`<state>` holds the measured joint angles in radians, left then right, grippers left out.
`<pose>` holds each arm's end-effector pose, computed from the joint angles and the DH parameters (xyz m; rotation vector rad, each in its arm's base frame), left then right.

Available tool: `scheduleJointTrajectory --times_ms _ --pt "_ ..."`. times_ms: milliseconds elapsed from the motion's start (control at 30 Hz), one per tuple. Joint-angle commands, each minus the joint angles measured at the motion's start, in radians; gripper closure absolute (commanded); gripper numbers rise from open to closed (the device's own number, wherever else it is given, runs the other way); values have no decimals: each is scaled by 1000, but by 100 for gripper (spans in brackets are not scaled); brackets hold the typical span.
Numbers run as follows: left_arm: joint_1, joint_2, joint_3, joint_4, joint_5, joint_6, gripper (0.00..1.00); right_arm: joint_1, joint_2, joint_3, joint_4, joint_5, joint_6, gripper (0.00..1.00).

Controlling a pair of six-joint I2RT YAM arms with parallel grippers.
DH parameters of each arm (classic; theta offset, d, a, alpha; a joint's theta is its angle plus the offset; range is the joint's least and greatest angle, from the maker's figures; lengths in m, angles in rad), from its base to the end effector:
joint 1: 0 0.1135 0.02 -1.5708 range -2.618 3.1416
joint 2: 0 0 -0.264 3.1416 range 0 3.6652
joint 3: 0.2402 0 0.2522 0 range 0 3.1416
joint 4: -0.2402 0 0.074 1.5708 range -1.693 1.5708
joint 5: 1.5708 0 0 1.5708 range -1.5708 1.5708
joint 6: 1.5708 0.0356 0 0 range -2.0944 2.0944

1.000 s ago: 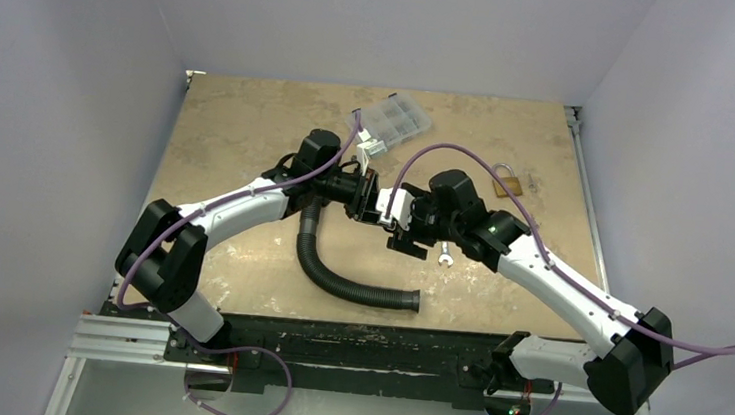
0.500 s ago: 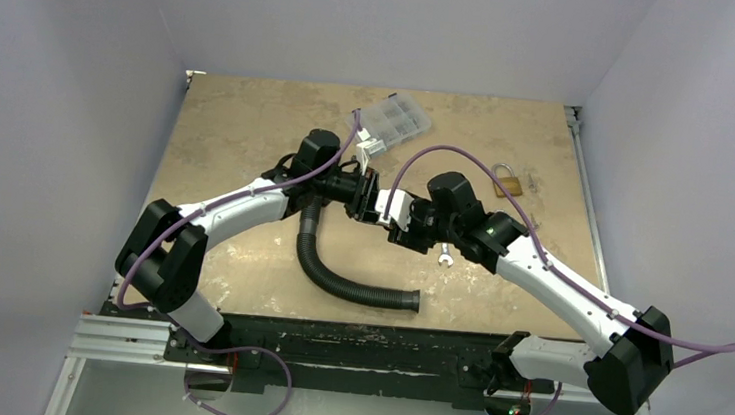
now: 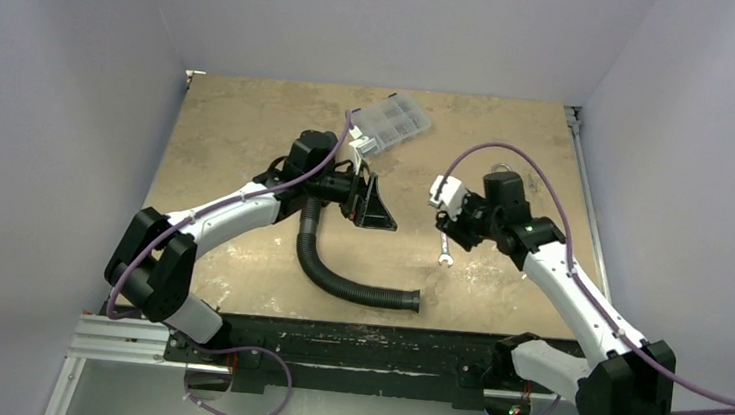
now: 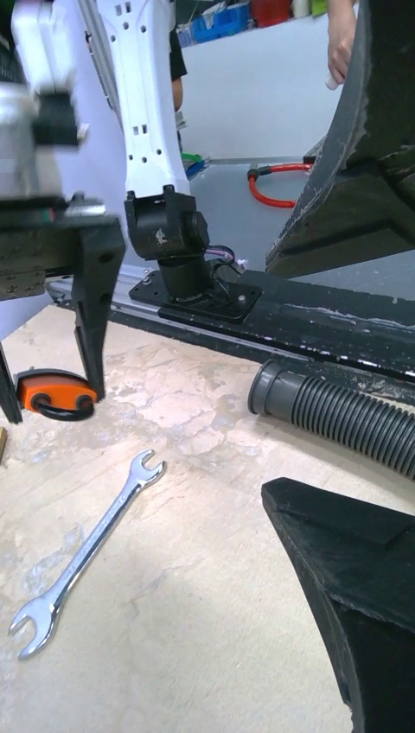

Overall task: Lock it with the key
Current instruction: Place the lock at the center of the board.

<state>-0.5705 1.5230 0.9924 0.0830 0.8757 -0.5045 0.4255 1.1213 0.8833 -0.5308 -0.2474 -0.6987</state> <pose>0.2683 -0.2046 0.2631 0.6903 2.0867 -1.5270 0.2109 0.1051 0.2764 -1.3354 1.8914 0.1513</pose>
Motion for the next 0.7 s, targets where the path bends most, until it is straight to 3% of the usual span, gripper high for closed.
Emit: scheduleJointTrajectory --times_ms 0,333,667 --pt "11 -44 -5 33 -32 27 4 -138 -42 -72 -90 -46 -160 67" --pt "10 -44 -2 27 -34 36 3 -498 97 -102 -200 -100 -425 68" --pt "10 -43 -3 23 -35 45 3 -649 240 -101 -164 -80 -546 66"
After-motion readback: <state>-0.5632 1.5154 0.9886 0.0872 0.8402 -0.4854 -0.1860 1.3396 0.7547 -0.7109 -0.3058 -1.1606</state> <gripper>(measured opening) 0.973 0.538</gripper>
